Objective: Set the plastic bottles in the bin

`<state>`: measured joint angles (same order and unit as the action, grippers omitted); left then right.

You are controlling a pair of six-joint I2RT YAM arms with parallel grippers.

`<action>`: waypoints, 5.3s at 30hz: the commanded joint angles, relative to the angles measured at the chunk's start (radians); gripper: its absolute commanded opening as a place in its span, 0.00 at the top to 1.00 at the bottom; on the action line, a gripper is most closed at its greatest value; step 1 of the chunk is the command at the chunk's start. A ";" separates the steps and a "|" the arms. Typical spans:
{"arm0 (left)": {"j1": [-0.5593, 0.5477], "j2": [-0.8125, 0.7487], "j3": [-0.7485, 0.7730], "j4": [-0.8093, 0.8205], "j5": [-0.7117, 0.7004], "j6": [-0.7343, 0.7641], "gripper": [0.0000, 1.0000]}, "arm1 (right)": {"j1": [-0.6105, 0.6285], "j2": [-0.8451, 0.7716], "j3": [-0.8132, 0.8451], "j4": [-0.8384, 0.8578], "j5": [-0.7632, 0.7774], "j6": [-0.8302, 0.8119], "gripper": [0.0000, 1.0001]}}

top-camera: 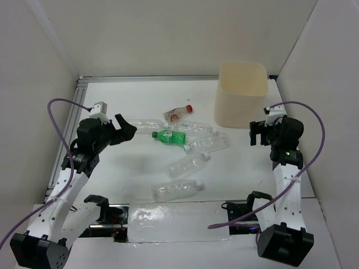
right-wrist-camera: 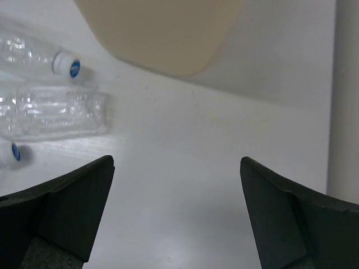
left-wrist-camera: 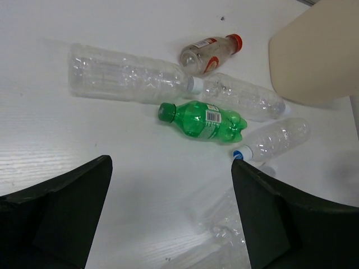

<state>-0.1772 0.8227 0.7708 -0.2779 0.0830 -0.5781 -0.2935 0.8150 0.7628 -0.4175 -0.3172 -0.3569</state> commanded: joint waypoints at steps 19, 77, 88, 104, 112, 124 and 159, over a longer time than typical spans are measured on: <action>-0.163 0.159 0.012 0.046 0.008 -0.065 0.07 | 0.528 0.361 0.210 0.057 -0.160 -0.106 0.34; -0.186 0.415 0.125 0.312 -0.066 0.681 0.13 | 0.683 0.846 0.895 -0.879 -0.560 -1.245 0.59; -0.134 0.506 0.102 0.322 0.023 0.871 0.13 | 0.442 0.780 1.058 -0.043 -0.410 -0.311 0.61; -0.105 0.700 0.096 0.445 0.018 1.000 0.13 | 0.182 0.980 1.093 -0.139 -0.499 -0.337 0.00; -0.105 0.823 0.176 0.503 -0.037 1.084 0.14 | 0.094 0.902 1.048 -0.119 -0.632 -0.235 0.00; -0.024 1.052 0.413 0.101 0.408 1.284 0.02 | -0.035 0.690 0.794 -0.211 -0.769 -0.326 0.00; -0.198 0.825 0.832 0.186 0.386 0.753 1.00 | -0.124 0.544 0.573 -0.126 -0.755 -0.272 1.00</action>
<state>-0.2829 1.6917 1.5402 -0.2813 0.3264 0.3336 -0.4110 1.3972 1.3636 -0.5968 -1.1091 -0.6716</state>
